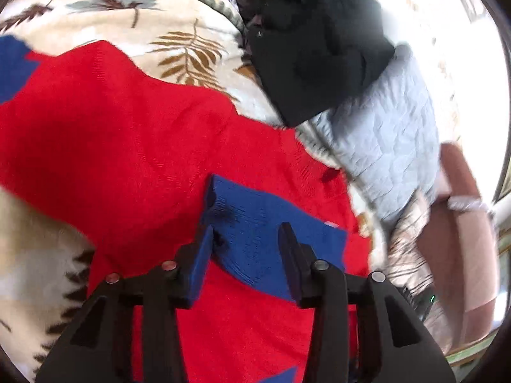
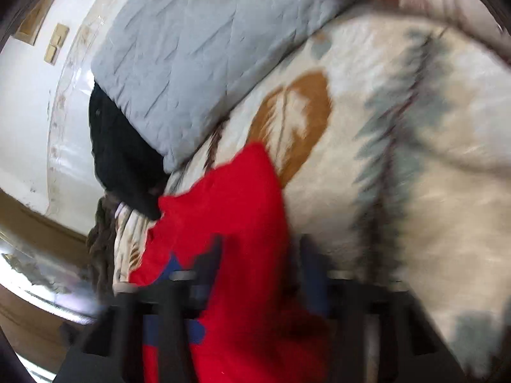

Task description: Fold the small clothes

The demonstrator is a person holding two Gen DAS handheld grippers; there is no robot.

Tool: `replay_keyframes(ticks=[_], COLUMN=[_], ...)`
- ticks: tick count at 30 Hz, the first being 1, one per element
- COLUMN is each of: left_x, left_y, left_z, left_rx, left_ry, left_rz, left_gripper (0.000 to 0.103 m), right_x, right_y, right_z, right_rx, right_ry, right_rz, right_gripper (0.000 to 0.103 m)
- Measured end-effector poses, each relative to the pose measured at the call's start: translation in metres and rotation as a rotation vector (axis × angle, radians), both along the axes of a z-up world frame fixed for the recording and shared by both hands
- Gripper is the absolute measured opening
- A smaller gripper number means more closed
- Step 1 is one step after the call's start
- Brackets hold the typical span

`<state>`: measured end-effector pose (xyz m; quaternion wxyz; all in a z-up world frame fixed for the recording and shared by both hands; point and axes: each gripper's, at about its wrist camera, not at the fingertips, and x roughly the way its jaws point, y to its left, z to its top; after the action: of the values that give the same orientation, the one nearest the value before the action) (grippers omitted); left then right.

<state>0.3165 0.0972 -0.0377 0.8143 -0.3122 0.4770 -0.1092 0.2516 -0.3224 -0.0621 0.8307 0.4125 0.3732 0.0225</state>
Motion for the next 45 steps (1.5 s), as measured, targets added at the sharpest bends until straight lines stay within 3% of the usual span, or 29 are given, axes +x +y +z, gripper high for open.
replay_keyframes(ticks=[3,4,5,7,8,12,15,16,17,19,23,28,31,34,36,39,45], left_x=[0.008,0.010,0.011,0.013,0.013,0.005,0.003,0.004,0.008,0.007,0.002,-0.010,-0.021,-0.026,-0.028,-0.035,-0.033], left_y=[-0.007,-0.007,-0.010,-0.016,-0.016,-0.001,-0.008,-0.012,-0.016,-0.017,-0.007,0.041,0.087,0.143,0.186,0.245,0.290], left_z=[-0.013,-0.016,-0.014,-0.012,-0.010,0.006,0.009,0.003,-0.008,-0.015,-0.002,0.019,0.030,0.029,0.022,0.011,-0.032], left_rx=[0.082,0.098,0.122,0.177,0.185,0.089,0.130,0.150,0.164,0.162,0.095,0.005,-0.048,-0.076,-0.056,-0.045,-0.191], left_ry=[0.039,0.047,0.043,0.038,0.038,-0.012,-0.030,-0.011,0.035,0.045,0.029,0.015,0.005,0.021,0.051,0.094,0.168], left_rz=[0.006,0.008,0.007,-0.015,-0.021,0.008,-0.007,-0.015,-0.038,-0.044,-0.041,0.053,0.147,0.231,0.296,0.414,0.539], left_gripper=[0.039,0.035,0.035,0.035,0.035,0.036,0.046,0.046,0.045,0.045,0.045,0.047,0.058,0.058,0.058,0.058,0.069], right_x=[-0.006,-0.004,0.001,-0.003,-0.005,-0.030,-0.023,-0.016,-0.015,-0.022,-0.020,0.011,0.027,0.022,0.009,0.008,0.013], right_y=[0.009,0.011,0.010,0.003,0.002,0.022,0.038,0.045,0.049,0.059,0.098,0.186,0.240,0.276,0.280,0.270,0.266], right_z=[0.013,0.006,-0.005,-0.005,0.000,0.038,0.025,0.010,0.006,0.023,0.040,0.037,0.030,0.009,0.006,0.003,-0.002], right_rx=[-0.154,-0.207,-0.225,-0.178,-0.186,-0.265,-0.283,-0.298,-0.318,-0.371,-0.319,-0.251,-0.219,-0.285,-0.359,-0.296,-0.232], right_ry=[-0.091,-0.051,0.006,0.015,0.025,-0.124,-0.077,0.002,0.010,-0.007,-0.096,-0.113,-0.115,-0.077,-0.129,-0.133,-0.144], right_rz=[-0.007,-0.010,-0.003,-0.022,-0.034,-0.028,0.059,0.091,0.091,0.061,0.133,0.323,0.440,0.533,0.531,0.529,0.520], right_gripper=[0.009,0.009,0.011,0.013,0.023,0.024,0.025,0.022,0.020,0.026,0.032,0.032,0.032,0.033,0.034,0.035,0.035])
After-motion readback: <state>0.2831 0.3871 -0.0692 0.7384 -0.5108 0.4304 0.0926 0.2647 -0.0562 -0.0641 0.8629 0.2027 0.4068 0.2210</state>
